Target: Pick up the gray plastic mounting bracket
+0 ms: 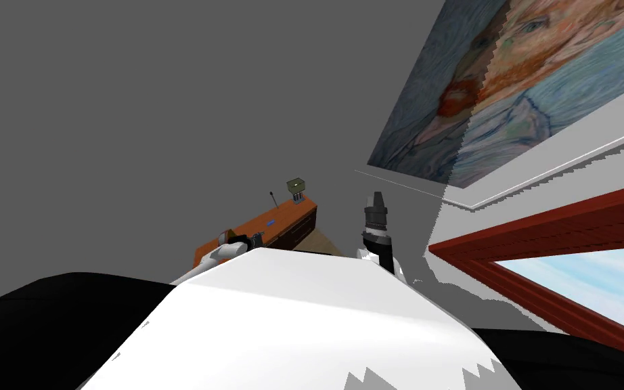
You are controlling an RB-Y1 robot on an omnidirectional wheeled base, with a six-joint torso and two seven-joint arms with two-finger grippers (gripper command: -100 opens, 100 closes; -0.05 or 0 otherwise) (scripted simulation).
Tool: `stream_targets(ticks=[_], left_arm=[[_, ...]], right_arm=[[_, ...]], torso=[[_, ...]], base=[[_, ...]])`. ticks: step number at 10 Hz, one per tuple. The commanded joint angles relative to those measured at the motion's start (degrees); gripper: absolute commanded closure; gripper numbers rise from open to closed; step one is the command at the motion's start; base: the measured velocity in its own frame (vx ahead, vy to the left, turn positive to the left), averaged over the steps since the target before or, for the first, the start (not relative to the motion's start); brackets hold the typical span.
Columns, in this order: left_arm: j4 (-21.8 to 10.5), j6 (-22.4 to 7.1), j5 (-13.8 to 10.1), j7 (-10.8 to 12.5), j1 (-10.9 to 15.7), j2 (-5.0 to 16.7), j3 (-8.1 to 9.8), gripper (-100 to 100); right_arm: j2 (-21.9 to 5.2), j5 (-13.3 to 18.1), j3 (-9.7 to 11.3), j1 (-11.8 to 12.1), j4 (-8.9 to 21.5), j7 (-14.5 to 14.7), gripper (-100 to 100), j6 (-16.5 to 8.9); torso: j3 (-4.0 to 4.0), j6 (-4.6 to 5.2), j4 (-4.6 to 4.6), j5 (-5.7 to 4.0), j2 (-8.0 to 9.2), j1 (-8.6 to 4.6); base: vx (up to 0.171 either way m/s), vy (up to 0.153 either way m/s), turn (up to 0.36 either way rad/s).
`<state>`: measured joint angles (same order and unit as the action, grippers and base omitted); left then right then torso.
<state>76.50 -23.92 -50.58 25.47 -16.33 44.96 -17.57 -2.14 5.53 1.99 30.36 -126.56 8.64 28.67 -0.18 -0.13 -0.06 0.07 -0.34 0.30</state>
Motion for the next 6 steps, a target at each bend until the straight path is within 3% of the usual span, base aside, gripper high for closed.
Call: stream_targets(ticks=[1, 4, 6], left_arm=[[-2.86, -1.79, -2.82, 0.27, 1.04, 1.37, -0.86, -100], [-6.12, -3.93, -4.37, 0.97, 1.71, 2.41, -1.07, -100], [-10.42, -7.42, -7.17, 2.13, 2.81, 4.12, -1.55, -100]], right_arm=[[0.0, 0.0, 0.0, 0.0, 0.0, 0.0, 0, 0.0], [0.0, 0.0, 0.0, -0.01, 0.0, 0.0, 0, 0.0], [0.0, 0.0, 0.0, -0.01, 0.0, 0.0, 0, 0.0]], torso=[[0.0, 0.0, 0.0, 0.0, 0.0, 0.0], [0.0, 0.05, 0.0, 0.0, 0.0, 0.0], [-0.01, 0.03, 0.0, 0.0, -0.01, -0.02]], base=[[0.016, 0.047, -0.239], [0.009, 0.047, -0.198], [0.014, 0.055, -0.292]])
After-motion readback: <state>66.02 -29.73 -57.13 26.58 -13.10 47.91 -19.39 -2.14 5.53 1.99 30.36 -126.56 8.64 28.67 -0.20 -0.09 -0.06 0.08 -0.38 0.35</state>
